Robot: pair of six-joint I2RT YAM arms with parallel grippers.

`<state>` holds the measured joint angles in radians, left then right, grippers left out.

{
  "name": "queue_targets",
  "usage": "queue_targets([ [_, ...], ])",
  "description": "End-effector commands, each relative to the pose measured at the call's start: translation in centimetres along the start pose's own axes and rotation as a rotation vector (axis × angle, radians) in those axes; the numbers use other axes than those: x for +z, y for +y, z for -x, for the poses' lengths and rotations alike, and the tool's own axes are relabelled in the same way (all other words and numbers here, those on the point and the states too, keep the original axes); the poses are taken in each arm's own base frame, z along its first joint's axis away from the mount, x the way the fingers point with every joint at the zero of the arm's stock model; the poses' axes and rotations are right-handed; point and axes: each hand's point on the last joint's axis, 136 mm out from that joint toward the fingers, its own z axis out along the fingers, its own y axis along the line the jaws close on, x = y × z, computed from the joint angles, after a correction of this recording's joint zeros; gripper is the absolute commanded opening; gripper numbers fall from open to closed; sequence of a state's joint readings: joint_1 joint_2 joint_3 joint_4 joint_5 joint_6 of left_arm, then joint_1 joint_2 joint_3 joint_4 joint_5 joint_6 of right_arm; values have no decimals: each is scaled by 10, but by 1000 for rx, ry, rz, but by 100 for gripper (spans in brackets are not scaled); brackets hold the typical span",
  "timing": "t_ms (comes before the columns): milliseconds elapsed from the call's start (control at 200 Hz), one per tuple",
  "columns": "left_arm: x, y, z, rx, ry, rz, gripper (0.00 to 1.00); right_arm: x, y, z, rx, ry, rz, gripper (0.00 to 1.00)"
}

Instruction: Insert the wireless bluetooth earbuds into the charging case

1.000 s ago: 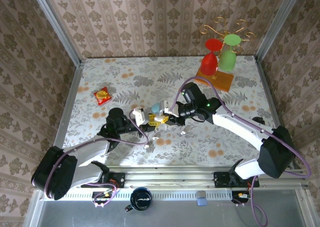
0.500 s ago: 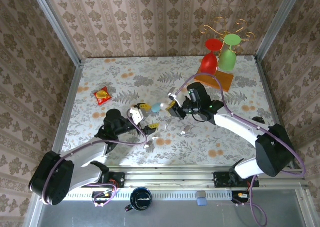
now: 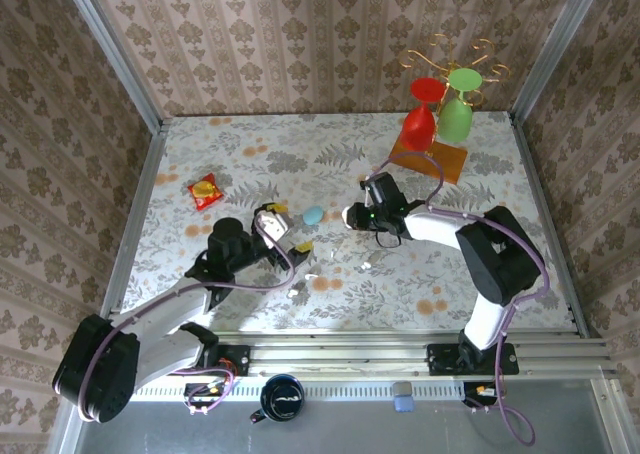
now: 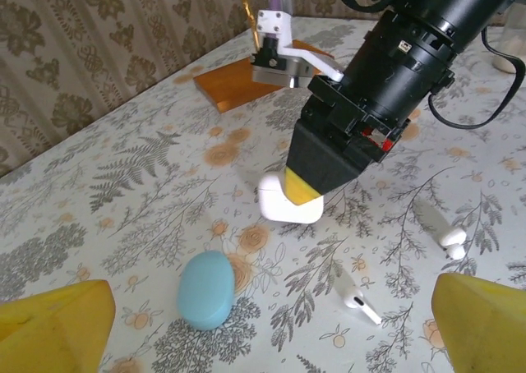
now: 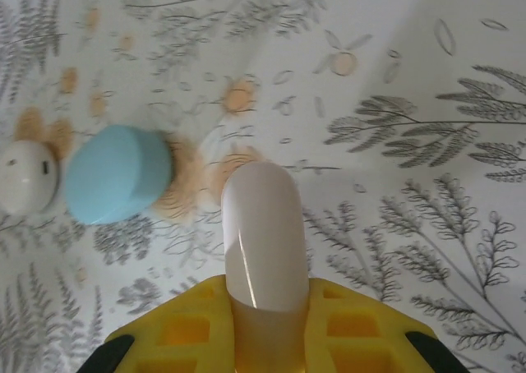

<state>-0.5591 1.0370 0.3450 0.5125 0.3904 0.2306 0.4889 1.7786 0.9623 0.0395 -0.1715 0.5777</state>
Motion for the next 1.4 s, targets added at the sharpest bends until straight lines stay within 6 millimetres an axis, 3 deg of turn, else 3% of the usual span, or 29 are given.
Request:
queue_targets([
  [0,-2,16,9,-18,5,69,99,4,6,19,57,-39,27,12],
  [290,-6,43,2,-98,50,233,98,11,-22,21,93,-25,-54,33],
  [590,-1,58,-17,-157,211,326,100,-36,-23,52,-6,-170,-106,65],
  [780,0,69,-49,-269,424,399,100,-55,-14,58,-40,-189,-94,69],
  [1050,1,81,-75,-410,713,456,100,-55,-16,54,2,-185,-92,69],
  [1395,3,100,-89,-639,725,590,100,-52,-19,49,-46,-163,-93,69],
])
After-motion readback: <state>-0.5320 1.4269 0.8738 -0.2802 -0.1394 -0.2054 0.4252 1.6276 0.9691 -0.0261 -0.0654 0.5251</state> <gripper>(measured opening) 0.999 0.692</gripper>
